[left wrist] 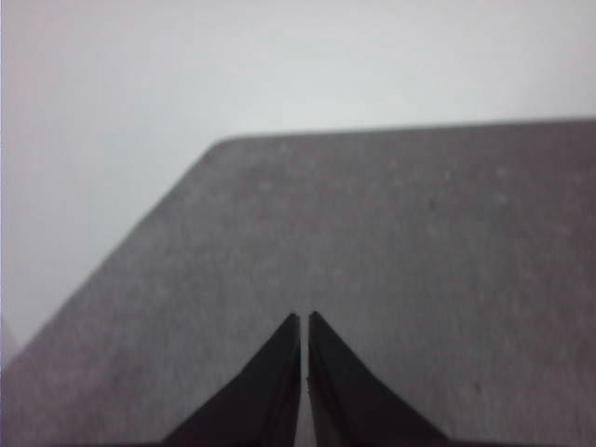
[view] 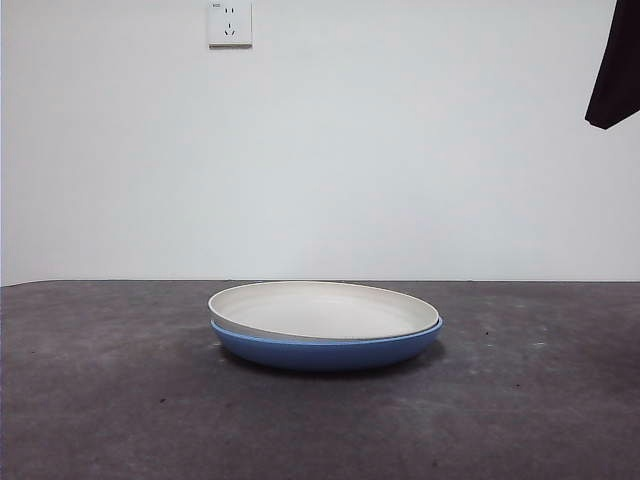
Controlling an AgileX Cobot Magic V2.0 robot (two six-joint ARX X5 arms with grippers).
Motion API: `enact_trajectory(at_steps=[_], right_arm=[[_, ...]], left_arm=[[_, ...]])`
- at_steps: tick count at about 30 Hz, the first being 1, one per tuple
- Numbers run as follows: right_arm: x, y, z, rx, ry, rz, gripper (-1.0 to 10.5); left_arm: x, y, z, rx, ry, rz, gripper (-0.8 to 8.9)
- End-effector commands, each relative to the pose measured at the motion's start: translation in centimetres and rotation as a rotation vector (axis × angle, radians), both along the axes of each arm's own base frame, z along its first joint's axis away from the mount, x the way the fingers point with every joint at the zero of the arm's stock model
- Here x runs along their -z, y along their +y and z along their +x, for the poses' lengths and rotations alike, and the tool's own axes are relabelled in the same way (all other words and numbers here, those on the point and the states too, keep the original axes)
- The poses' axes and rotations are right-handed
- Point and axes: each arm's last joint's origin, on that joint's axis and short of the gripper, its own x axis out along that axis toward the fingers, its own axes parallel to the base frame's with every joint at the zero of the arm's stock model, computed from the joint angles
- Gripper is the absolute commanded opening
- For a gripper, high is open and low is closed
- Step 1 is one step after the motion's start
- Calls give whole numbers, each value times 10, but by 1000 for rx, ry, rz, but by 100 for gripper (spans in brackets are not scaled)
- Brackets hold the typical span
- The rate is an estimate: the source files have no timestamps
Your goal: Pick up the white plate, put it on the blue plate, put it on desk
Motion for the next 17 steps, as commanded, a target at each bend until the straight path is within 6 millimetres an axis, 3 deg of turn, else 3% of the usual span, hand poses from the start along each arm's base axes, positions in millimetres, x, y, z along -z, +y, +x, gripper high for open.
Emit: enact_trajectory(at_steps=[1,11,17], right_arm=[[-6,2,2,-15,-28,6,8],[-6,2,2,-15,-27,6,8],[-6,2,2,-15,-28,6,8]], left_arm=[[8,0,-1,-6,19,-7,14],[26,0,-4,-6,68,-14,14],[30,0,-4,-21,88,-112,14]])
